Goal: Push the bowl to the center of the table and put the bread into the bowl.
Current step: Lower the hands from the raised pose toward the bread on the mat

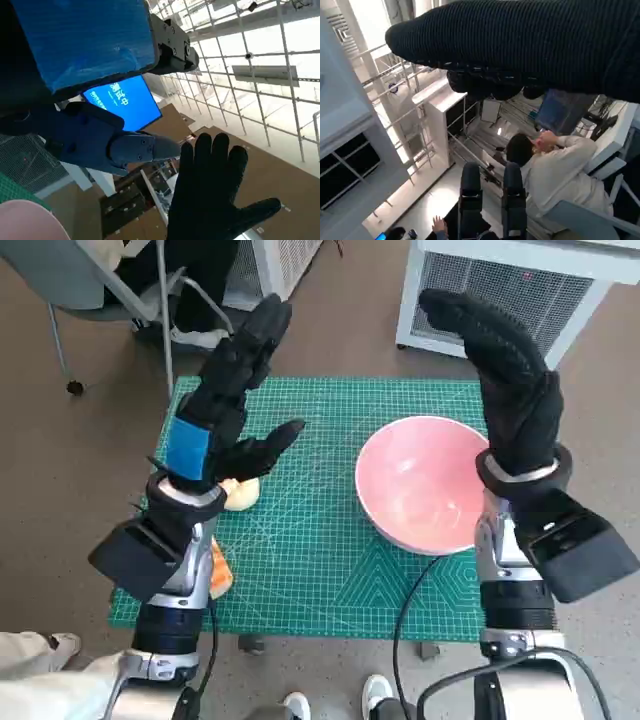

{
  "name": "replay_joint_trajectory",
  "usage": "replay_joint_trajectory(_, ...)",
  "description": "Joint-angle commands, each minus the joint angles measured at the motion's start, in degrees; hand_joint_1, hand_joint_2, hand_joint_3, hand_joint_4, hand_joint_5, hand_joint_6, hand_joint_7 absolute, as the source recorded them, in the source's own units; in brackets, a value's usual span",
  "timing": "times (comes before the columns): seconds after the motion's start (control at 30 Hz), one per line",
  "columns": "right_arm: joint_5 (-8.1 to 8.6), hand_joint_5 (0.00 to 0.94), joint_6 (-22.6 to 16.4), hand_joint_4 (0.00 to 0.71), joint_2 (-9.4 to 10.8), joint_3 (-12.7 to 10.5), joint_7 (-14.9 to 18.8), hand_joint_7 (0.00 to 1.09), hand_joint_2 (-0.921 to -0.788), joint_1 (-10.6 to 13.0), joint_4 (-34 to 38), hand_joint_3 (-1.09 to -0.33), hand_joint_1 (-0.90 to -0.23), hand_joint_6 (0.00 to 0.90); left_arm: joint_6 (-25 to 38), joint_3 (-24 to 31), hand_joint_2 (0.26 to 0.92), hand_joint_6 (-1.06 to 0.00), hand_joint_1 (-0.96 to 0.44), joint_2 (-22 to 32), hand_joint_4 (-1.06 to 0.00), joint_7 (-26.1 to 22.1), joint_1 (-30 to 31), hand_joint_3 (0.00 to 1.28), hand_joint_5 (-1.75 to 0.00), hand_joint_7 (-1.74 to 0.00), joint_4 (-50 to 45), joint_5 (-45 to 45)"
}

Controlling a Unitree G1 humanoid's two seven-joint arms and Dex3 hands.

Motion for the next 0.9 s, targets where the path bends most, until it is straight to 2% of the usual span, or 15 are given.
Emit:
replay_joint_trajectory(0.03, -0.11, 0.044, -0.2, 0.254, 0.5, 0.2, 0.1, 0.6, -0.921, 1.4, 1.2, -0.802, -0.559, -0.001, -0.2, 0.2, 0.921, -0.34, -0.48, 0.4, -0.26, 0.0, 0.1, 0.27, 0.0, -0.07, -0.2, 0.1)
replay_joint_trajectory(0.3, -0.1, 0.043, -1.1, 0.257, 0.2, 0.0, 0.4, 0.6, -0.921, 1.6, 2.3, -0.801, -0.551, -0.001, -0.3, 0.2, 0.921, -0.34, -0.48, 0.5, -0.26, -0.4, -0.1, 0.27, 0.0, -0.06, 0.1, -0.2)
replay_joint_trajectory(0.5, 0.08, 0.04, -1.5, 0.252, -0.8, -0.3, 0.6, 0.59, -0.921, 3.1, 1.6, -0.82, -0.539, -0.001, -0.4, 0.4, 0.921, -0.33, -0.48, 0.4, -0.26, -0.8, -0.1, 0.27, 0.0, -0.06, 0.3, -0.9)
replay_joint_trajectory(0.77, 3.21, 0.036, -0.3, 0.225, -4.5, -3.2, 2.3, 0.56, -0.921, 6.1, 1.2, -0.892, -0.517, -0.001, -0.7, 1.1, 0.921, -0.31, -0.45, 0.8, -0.25, -1.5, 0.4, 0.26, 0.0, -0.05, 0.4, -1.9)
replay_joint_trajectory(0.9, 4.76, 0.037, -0.2, 0.217, -6.0, -6.0, 1.6, 0.54, -0.921, 8.0, 3.7, -0.885, -0.513, -0.001, -0.5, 1.6, 0.921, -0.3, -0.43, 1.2, -0.24, -2.6, 0.7, 0.26, 0.0, -0.04, 0.5, -3.1)
